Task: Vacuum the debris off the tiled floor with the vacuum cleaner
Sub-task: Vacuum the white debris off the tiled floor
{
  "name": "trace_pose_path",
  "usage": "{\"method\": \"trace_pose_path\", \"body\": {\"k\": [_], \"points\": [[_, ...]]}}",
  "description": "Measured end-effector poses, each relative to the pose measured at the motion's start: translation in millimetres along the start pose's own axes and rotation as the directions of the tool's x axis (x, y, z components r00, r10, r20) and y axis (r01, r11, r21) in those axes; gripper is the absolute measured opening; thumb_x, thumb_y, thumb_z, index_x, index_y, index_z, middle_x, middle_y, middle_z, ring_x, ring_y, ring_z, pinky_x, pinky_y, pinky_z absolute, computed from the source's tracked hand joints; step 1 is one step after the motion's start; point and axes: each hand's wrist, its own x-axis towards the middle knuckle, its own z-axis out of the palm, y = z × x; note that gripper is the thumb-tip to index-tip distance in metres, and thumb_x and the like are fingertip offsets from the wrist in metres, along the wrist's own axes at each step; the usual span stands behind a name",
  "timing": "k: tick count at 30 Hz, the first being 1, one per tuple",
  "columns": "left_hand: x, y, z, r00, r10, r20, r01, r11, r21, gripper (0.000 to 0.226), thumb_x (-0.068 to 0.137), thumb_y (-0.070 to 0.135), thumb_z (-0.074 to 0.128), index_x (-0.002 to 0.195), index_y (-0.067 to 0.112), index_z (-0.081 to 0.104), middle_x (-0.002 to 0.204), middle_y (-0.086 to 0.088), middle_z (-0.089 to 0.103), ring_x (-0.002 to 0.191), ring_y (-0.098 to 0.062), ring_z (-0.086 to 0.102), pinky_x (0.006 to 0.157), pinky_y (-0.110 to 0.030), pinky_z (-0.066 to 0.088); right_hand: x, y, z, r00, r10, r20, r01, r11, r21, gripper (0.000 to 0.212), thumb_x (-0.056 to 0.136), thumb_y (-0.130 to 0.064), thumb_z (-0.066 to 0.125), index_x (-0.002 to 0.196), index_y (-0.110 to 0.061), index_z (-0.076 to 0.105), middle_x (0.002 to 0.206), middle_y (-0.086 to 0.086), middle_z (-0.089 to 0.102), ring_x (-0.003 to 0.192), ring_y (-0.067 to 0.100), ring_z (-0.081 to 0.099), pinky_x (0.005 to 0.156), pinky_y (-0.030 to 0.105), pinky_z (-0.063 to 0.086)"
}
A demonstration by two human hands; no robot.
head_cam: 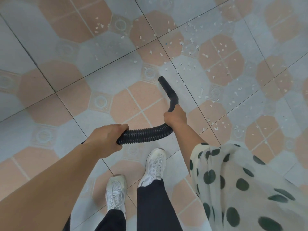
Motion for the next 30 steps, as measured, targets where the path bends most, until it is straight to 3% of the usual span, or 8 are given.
{"method": "trace_pose_path", "body": {"k": [7,11,17,22,30], "points": [[35.5,13.8,-24.5,0.998,-0.022,-0.061,0.019,0.999,-0.044,0.023,0.081,0.013,0.058,0.095,0.026,0.045,0.077,0.008,0.051,0.069,-0.014,0.051,0.053,-0.025,0.035,32.2,-26.9,-35.5,1.000,-0.006,-0.010,0.006,1.000,-0.016,0.041,0.092,-0.014,0.054,0.131,-0.010,0.044,0.122,0.013,0.055,0.078,0.023,0.051,0.046,0.026,0.030],[39.0,15.2,-30.6,0.996,-0.060,-0.069,0.055,0.995,-0.083,0.024,0.079,0.013,0.058,0.094,0.027,0.045,0.076,0.008,0.052,0.069,-0.013,0.051,0.054,-0.024,0.037,40.5,-45.1,-42.1,0.998,-0.064,0.029,0.066,0.993,-0.100,0.040,0.092,-0.015,0.055,0.130,-0.011,0.044,0.118,0.012,0.055,0.066,0.016,0.048,0.045,0.026,0.031],[24.1,5.8,-38.6,0.987,-0.151,-0.062,0.143,0.983,-0.118,0.026,0.078,0.013,0.058,0.091,0.030,0.044,0.078,0.011,0.052,0.069,-0.010,0.051,0.052,-0.021,0.032,38.4,-75.7,-31.0,0.980,-0.162,0.117,0.182,0.965,-0.188,0.045,0.094,-0.017,0.054,0.136,-0.012,0.038,0.123,0.015,0.053,0.084,0.026,0.052,0.051,0.028,0.035],[14.6,-9.3,-50.6,0.978,-0.197,-0.068,0.188,0.975,-0.121,0.027,0.077,0.013,0.058,0.092,0.031,0.043,0.080,0.011,0.052,0.072,-0.012,0.052,0.052,-0.022,0.032,33.2,-96.9,-17.9,0.967,-0.196,0.165,0.225,0.957,-0.182,0.045,0.094,-0.018,0.053,0.136,-0.012,0.039,0.123,0.014,0.053,0.085,0.026,0.052,0.051,0.028,0.035],[12.8,-28.3,-38.1,0.974,-0.193,-0.115,0.172,0.970,-0.174,0.028,0.077,0.016,0.057,0.090,0.032,0.039,0.079,0.011,0.051,0.073,-0.015,0.053,0.055,-0.025,0.037,29.7,-111.8,-8.7,0.967,-0.218,0.128,0.240,0.952,-0.189,0.043,0.095,-0.017,0.052,0.136,-0.012,0.040,0.124,0.013,0.053,0.086,0.025,0.051,0.050,0.027,0.034]]}}
